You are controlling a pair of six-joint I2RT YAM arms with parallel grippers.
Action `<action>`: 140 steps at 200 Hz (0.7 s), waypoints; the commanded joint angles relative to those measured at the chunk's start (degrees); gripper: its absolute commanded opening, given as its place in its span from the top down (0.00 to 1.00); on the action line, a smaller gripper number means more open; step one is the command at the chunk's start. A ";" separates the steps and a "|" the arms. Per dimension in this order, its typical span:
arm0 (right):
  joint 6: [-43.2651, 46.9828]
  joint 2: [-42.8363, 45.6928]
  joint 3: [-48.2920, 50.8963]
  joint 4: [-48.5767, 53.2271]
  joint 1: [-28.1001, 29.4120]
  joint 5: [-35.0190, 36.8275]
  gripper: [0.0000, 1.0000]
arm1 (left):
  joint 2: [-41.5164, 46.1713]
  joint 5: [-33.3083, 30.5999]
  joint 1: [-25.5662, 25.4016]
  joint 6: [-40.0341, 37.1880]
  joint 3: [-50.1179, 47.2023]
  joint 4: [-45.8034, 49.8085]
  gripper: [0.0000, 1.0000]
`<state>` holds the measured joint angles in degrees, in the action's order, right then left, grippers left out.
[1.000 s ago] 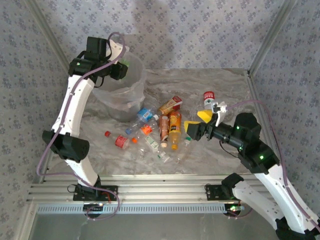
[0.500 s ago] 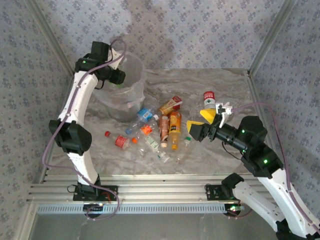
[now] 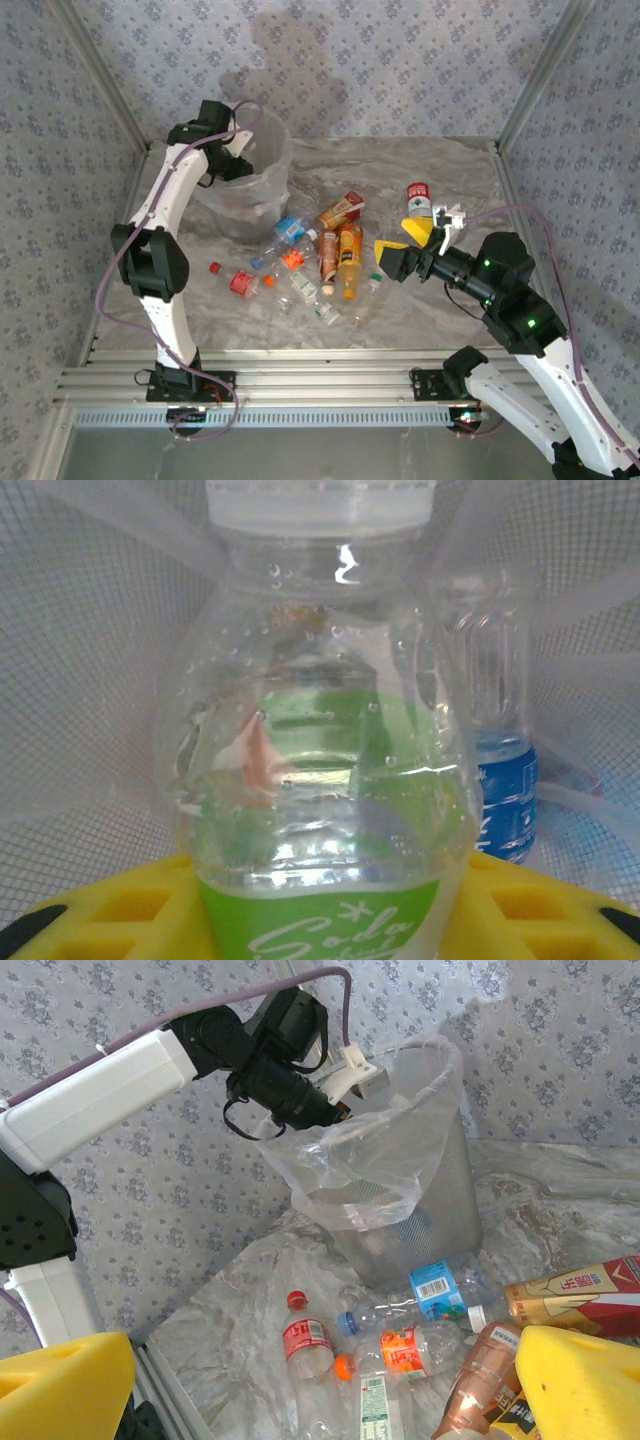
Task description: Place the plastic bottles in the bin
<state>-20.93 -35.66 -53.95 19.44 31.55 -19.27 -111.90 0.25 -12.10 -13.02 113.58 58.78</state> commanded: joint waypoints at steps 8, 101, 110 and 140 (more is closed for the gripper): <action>1.16 0.06 -1.15 0.09 0.25 0.60 0.00 | -0.86 -1.13 -0.01 0.43 -0.64 1.76 0.46; 0.45 -0.90 -0.91 1.30 0.22 0.34 0.00 | 2.56 0.27 -0.03 4.43 0.50 3.27 0.21; 0.28 -0.90 -0.98 1.68 0.22 0.60 0.00 | 3.14 0.35 -0.03 5.02 0.75 3.43 0.19; -0.34 -1.49 -1.49 3.08 0.26 1.76 0.00 | 6.36 1.42 -0.03 8.42 1.38 3.24 0.15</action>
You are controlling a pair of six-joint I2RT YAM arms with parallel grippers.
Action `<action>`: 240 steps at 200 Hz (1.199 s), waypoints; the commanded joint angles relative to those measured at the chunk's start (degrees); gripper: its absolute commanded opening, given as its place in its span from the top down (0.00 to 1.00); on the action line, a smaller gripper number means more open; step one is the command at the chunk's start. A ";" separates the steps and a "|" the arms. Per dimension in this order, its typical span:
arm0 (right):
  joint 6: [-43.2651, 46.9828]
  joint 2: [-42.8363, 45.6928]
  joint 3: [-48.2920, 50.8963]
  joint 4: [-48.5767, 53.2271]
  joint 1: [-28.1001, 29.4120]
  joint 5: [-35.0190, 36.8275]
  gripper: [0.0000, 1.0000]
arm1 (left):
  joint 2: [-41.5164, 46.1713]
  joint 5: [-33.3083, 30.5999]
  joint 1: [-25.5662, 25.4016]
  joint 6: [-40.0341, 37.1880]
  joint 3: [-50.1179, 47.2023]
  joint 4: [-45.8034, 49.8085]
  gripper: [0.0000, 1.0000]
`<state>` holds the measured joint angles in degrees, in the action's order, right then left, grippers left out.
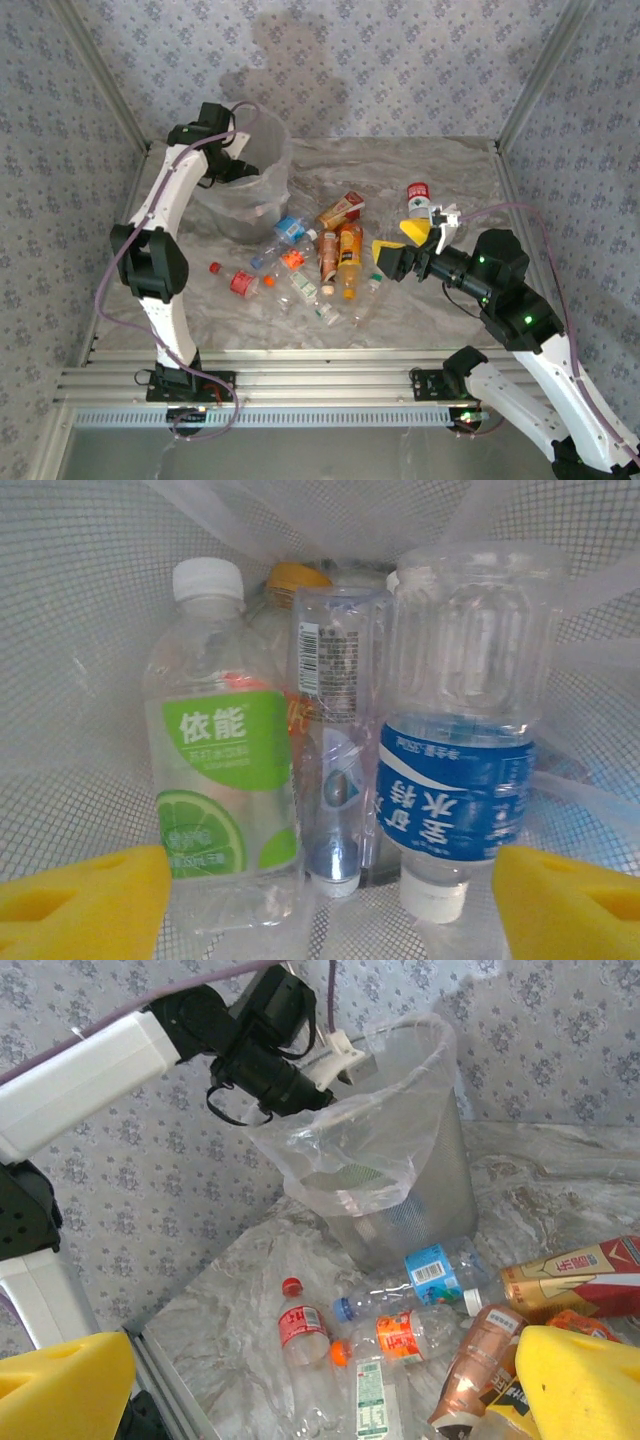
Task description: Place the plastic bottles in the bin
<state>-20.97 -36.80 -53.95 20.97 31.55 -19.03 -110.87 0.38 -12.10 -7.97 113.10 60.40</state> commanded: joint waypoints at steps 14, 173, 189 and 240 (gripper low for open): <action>-0.59 -0.98 -1.55 2.45 0.26 2.55 0.00 | 7.55 1.32 -0.03 5.18 1.29 0.39 0.12; -22.27 -6.90 9.12 13.21 1.70 26.79 0.11 | 43.17 41.95 -10.96 20.44 -41.65 -38.42 0.00; -24.81 -7.88 11.01 13.21 3.81 29.21 0.11 | 42.26 42.64 -15.02 18.19 -42.87 -37.76 0.00; -33.66 -11.76 15.21 13.21 10.68 34.08 0.10 | 41.25 41.22 -19.74 17.65 -43.66 -36.95 0.00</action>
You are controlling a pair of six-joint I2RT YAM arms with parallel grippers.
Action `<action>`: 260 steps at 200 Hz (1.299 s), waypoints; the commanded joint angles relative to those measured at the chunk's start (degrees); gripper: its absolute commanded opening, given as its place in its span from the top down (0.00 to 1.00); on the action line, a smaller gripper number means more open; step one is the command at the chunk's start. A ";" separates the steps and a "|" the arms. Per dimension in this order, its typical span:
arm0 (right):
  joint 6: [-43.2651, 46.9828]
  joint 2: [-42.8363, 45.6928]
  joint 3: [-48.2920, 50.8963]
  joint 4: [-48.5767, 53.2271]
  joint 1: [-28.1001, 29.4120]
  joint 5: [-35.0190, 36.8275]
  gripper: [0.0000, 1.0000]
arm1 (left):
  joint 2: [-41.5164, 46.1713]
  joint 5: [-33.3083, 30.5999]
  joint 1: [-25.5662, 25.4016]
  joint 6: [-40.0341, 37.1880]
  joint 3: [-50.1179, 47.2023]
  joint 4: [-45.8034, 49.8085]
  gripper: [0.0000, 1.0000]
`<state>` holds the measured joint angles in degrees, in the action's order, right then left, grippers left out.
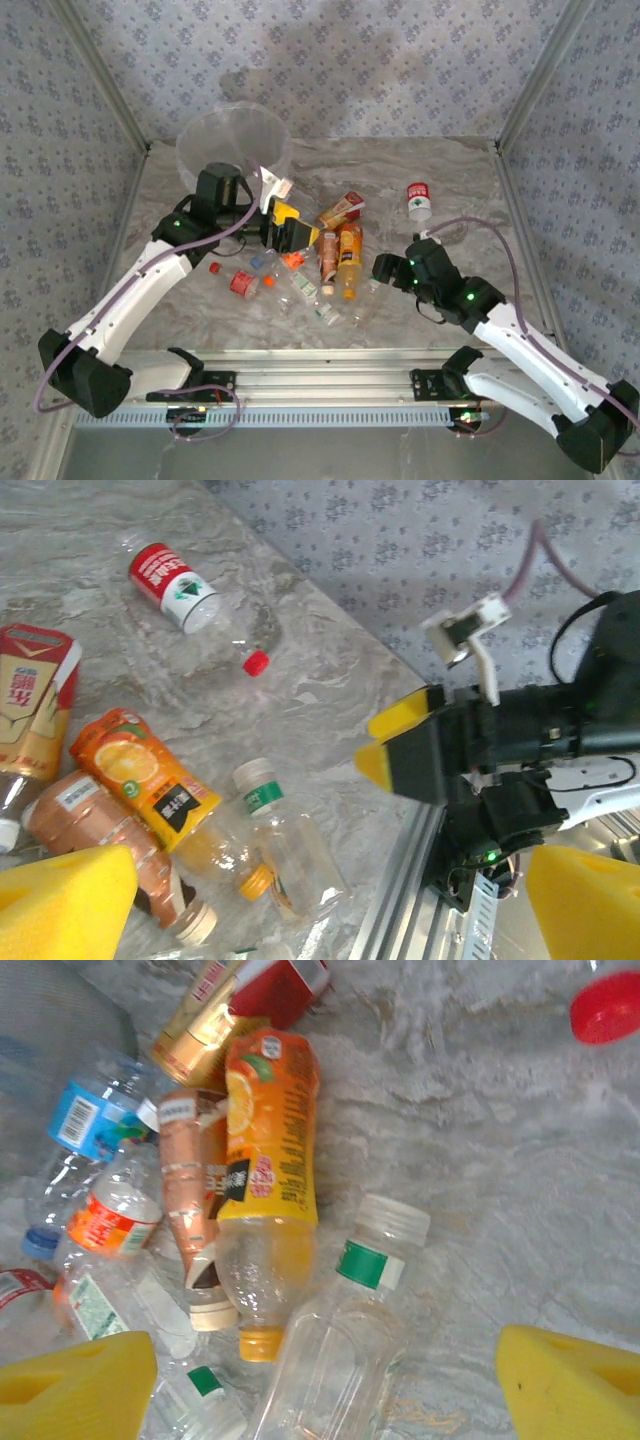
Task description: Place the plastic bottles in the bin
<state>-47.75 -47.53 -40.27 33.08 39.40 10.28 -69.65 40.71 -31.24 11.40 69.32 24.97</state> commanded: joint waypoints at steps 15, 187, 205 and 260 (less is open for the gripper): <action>-8.91 -1.99 2.17 1.09 4.92 6.22 0.10 | 0.39 0.82 -0.74 -1.42 -0.88 -1.82 0.00; -19.21 -19.24 4.72 -7.22 17.92 5.04 0.13 | 1.07 -7.41 -4.18 4.27 -2.51 -1.39 0.00; -19.56 -21.20 4.33 -7.89 18.41 5.15 0.13 | 0.01 -8.26 -4.21 4.73 -1.57 -0.06 0.00; -19.76 -24.99 3.15 -7.40 18.95 5.58 0.14 | 0.25 -12.28 -4.15 6.35 -2.39 -1.85 0.00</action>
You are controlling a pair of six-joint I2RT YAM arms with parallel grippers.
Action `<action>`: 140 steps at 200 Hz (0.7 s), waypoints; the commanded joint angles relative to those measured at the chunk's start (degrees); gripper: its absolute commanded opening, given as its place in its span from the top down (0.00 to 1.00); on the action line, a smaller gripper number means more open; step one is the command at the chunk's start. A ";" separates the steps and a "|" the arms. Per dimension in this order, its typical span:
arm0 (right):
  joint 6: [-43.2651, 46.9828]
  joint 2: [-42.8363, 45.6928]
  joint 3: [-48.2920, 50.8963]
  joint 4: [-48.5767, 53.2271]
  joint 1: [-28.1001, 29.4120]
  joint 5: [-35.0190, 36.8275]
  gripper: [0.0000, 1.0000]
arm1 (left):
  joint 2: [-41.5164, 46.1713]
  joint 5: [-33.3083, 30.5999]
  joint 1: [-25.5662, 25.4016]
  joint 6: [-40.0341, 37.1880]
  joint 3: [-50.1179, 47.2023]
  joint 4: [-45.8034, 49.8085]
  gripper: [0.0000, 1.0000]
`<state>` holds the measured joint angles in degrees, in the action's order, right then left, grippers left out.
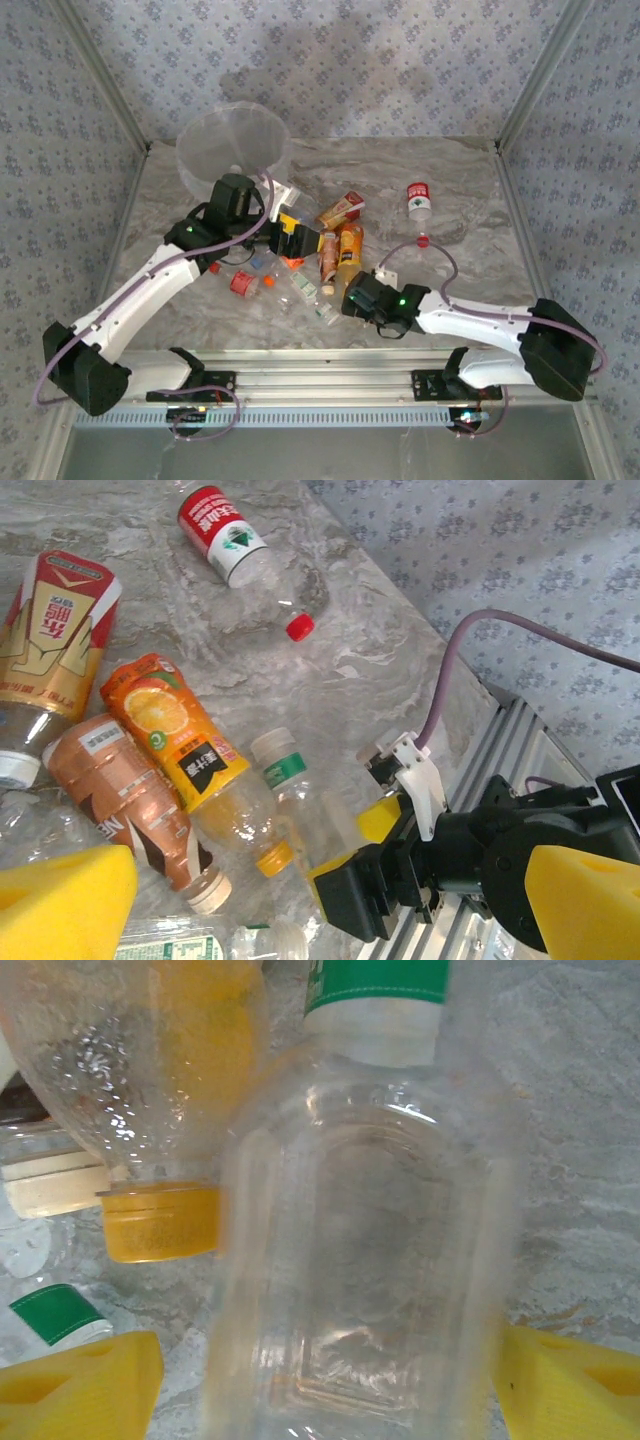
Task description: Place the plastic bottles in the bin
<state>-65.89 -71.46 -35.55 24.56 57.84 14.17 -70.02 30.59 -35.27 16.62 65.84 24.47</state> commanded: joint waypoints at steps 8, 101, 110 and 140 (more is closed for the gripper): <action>-1.65 -0.75 -1.56 2.13 0.57 1.94 0.14 | 0.76 -2.07 -0.20 1.71 0.71 -2.06 0.00; 7.54 1.86 -3.00 13.98 -2.71 -2.07 0.21 | 0.02 7.67 -0.69 1.36 0.07 -5.33 0.00; 9.12 1.11 -3.62 13.73 -2.59 -1.92 0.22 | -0.12 7.56 -1.00 0.64 0.07 -5.23 0.00; 12.85 -1.45 -4.87 14.92 -1.77 -2.74 0.22 | -1.37 8.43 -1.16 -0.08 1.89 -2.72 0.00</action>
<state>-57.67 -71.13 -38.30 36.56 55.44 12.25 -70.24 36.03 -35.81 17.61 65.82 20.84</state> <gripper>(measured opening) 0.780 0.994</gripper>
